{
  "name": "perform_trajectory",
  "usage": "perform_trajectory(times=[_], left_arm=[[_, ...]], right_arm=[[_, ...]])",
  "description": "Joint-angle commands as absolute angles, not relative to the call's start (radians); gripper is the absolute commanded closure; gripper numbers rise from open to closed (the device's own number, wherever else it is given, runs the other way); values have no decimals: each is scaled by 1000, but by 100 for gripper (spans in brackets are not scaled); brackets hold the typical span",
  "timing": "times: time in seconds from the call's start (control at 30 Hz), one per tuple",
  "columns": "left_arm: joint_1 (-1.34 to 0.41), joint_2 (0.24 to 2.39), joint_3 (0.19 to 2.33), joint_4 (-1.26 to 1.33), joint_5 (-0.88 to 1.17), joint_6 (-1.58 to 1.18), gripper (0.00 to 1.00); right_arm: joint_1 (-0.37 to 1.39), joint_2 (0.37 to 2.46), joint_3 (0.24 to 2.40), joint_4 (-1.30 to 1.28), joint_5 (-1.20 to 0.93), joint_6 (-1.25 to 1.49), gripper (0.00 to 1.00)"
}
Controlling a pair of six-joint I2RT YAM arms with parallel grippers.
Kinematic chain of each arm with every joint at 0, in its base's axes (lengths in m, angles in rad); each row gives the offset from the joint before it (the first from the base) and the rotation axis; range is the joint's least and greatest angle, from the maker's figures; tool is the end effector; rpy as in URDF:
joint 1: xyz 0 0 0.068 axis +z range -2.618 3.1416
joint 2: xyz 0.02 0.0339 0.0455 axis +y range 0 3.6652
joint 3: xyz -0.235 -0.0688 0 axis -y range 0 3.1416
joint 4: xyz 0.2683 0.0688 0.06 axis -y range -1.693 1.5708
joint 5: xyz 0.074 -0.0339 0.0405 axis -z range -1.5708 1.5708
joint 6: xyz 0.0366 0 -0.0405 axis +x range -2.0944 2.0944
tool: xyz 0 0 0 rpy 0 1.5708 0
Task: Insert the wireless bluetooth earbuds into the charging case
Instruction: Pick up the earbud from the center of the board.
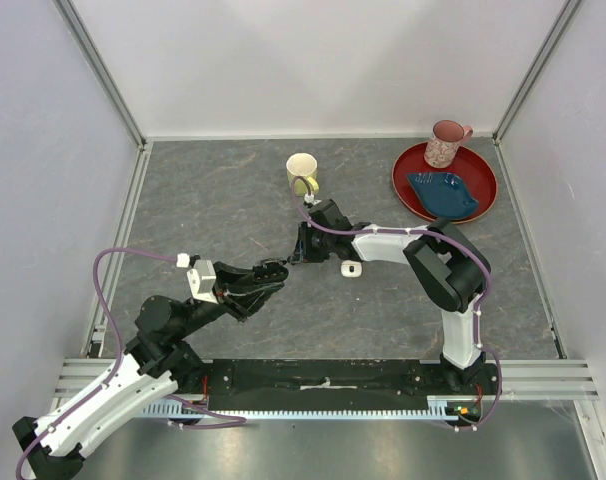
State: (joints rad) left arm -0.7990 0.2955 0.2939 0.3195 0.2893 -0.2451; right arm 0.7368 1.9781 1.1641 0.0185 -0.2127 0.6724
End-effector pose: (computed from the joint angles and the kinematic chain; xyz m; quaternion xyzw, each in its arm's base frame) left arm 0.1091 -0.1271 0.2756 0.2710 0.5261 -0.4730 0.6527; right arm 0.3042 0.2864 0.0970 -0.0697 0.9188 0.3183 0.2227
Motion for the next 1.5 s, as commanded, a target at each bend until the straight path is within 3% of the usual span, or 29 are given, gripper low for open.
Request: perform_trajectory(times=[0.0,1.0,1.03,1.1,1.47], left_arm=[[-802,302,293,345,279,-249,98],[-802,316,290,351,276,-255,98],[-804,319,290,351,276,-255,98],[-802,321,291,351,282,-255,98],[-802,318,298,351,285,-255,98]], right_arm=[[738,1976,1201,55,-212,653,70],[738,1968,1177,83,-233,649,80],[736,1965,1174,83,-233,647,82],[738,1960,1169,84,-232,644,99],[735,1821,1097,87,-248,603,100]])
